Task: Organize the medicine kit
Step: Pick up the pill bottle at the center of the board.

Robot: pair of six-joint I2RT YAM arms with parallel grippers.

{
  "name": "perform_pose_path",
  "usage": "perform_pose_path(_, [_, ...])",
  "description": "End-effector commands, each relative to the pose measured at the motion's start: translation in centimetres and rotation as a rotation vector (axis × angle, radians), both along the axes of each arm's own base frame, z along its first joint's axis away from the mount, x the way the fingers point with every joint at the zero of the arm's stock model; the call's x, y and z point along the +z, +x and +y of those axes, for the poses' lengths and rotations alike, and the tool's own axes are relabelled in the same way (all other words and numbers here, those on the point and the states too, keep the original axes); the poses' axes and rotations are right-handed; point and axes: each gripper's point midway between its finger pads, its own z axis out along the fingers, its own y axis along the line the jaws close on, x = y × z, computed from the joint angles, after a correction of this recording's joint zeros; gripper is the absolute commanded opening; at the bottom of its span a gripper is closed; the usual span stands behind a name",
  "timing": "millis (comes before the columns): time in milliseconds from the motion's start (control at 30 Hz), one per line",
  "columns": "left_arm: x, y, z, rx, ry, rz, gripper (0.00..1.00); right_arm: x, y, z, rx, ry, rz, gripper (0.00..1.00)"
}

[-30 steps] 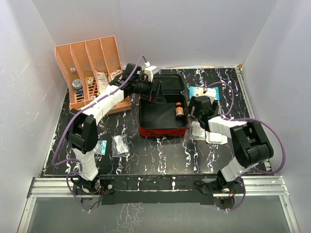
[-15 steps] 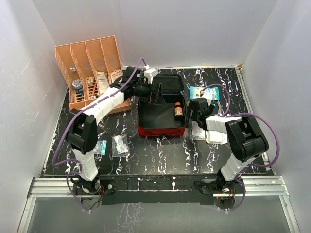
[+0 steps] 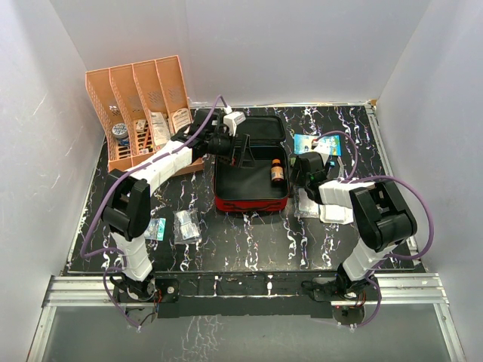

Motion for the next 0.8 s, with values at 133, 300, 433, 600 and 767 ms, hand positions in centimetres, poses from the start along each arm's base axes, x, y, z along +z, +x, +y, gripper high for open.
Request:
perform_pose_path(133, [2.4,-1.0,0.2,-0.028,-0.073,-0.074,0.99,1.3,1.3,-0.1,-0.033,0.015,-0.105,0.61])
perform_pose_path(300, [1.7,-1.3,0.2,-0.029,-0.087,-0.082,0.99,1.5,1.5,-0.2,-0.043,0.016,-0.132,0.60])
perform_pose_path(433, [1.1,-1.6,0.3,-0.031,-0.093,-0.092,0.99,1.5,1.8,-0.3,-0.046,0.016,-0.155,0.58])
perform_pose_path(600, [0.4,-2.1,0.5,-0.034,-0.097,-0.099,0.99,1.4,2.2,-0.1,-0.043,0.011,-0.174,0.55])
perform_pose_path(767, [0.3,-2.1,0.5,-0.036,-0.101,-0.110,0.99,1.4,2.5,0.0,-0.039,0.007,-0.174,0.23])
